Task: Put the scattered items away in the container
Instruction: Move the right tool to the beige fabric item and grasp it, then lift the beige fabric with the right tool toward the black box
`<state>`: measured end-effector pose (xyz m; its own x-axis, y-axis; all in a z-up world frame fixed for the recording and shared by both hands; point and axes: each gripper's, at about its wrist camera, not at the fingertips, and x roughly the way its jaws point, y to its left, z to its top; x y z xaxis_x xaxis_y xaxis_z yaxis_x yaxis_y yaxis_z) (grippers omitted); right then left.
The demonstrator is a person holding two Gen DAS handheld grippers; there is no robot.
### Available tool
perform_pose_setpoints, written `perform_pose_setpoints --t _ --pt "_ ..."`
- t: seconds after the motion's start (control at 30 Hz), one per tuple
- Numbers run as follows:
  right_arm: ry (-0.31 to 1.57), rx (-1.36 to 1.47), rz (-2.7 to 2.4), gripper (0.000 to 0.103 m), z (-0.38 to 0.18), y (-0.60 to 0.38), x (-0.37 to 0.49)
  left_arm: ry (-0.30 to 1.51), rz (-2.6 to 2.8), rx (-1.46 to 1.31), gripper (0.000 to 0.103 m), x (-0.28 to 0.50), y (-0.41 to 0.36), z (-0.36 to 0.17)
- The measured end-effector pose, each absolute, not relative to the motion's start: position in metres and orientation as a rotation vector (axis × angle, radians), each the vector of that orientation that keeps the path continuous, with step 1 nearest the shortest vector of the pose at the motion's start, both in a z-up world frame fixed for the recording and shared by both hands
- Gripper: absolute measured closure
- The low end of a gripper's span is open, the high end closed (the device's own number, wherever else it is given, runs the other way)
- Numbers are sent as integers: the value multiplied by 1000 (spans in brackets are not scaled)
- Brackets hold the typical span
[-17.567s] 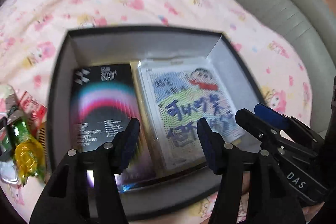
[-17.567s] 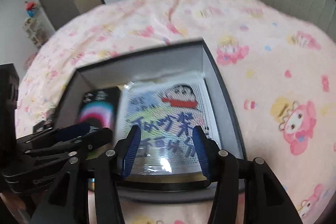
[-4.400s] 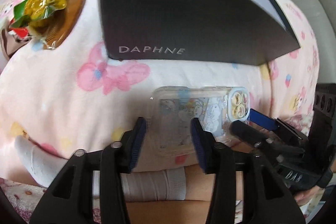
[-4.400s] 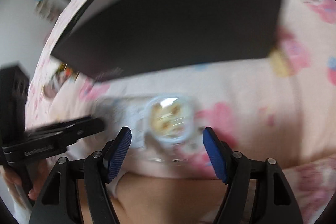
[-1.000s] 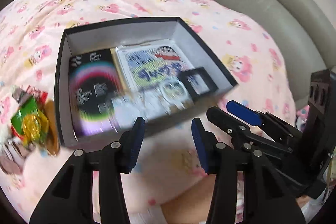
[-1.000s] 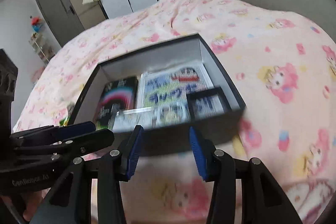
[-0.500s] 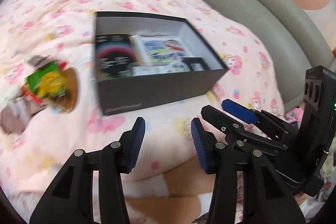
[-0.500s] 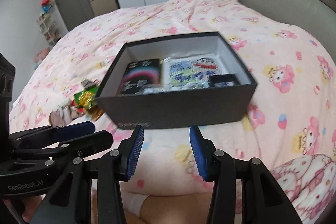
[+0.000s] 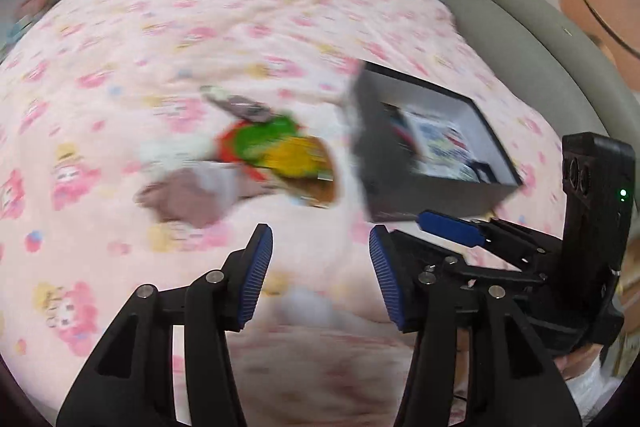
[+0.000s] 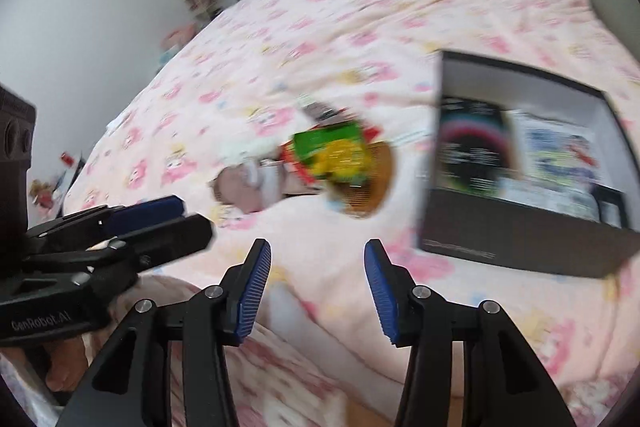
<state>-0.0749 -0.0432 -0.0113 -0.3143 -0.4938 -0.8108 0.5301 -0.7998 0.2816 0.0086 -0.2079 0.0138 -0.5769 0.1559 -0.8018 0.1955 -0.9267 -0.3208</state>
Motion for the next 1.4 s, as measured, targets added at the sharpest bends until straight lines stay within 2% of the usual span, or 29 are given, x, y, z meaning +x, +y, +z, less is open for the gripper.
perform_pose_setpoints --t 0.13,0.23,0.3,0.37,0.53,0.67,0.7,0.73,0.77,0.8,0.87,0.9,0.97,1.17,1.3,1.4 --pt "157 1348 -2061 58 -32 -91 -95 754 -2607 1442 50 9 -265 -20" --pt "170 1436 -1985 56 -51 -119 -111 920 -2556 1488 48 0 -300 -58" --pt "187 1442 -1949 45 -59 -136 -118 998 -2488 1525 48 -6 -318 -82" --pt "214 1430 -1936 40 -67 -151 -123 1028 -2459 1539 47 -12 -330 -96" --pt "293 1505 -1900 40 -102 -181 -151 1134 -2428 1545 35 -26 -351 -123" --pt "253 1499 -1874 40 -116 -192 -162 1190 -2417 1536 34 -41 -359 -140" --pt "249 1504 -1860 40 -121 -195 -164 1230 -2413 1537 39 -46 -360 -148" --pt "247 1516 -1836 40 -129 -200 -167 1244 -2400 1549 54 -51 -360 -153" --pt "239 1525 -1823 41 -134 -201 -169 1257 -2391 1566 63 -54 -359 -156" --pt "237 1528 -1807 58 -139 -203 -169 1242 -2404 1583 73 -56 -354 -155" --pt "219 1488 -1793 80 -134 -199 -165 1098 -2448 1563 78 -54 -345 -140" --pt "216 1457 -1805 85 -128 -196 -162 1032 -2490 1534 79 -51 -339 -126" --pt "177 1392 -1823 90 -110 -182 -155 970 -2546 1500 81 -46 -333 -105" --pt "48 1266 -1925 90 -48 -123 -131 862 -2720 1504 81 -46 -289 -37" --pt "-25 1213 -1993 90 -17 -67 -108 766 -2844 1544 81 -51 -226 4" --pt "-82 1205 -2049 89 -4 -7 -93 703 -2893 1662 76 -62 -166 12"
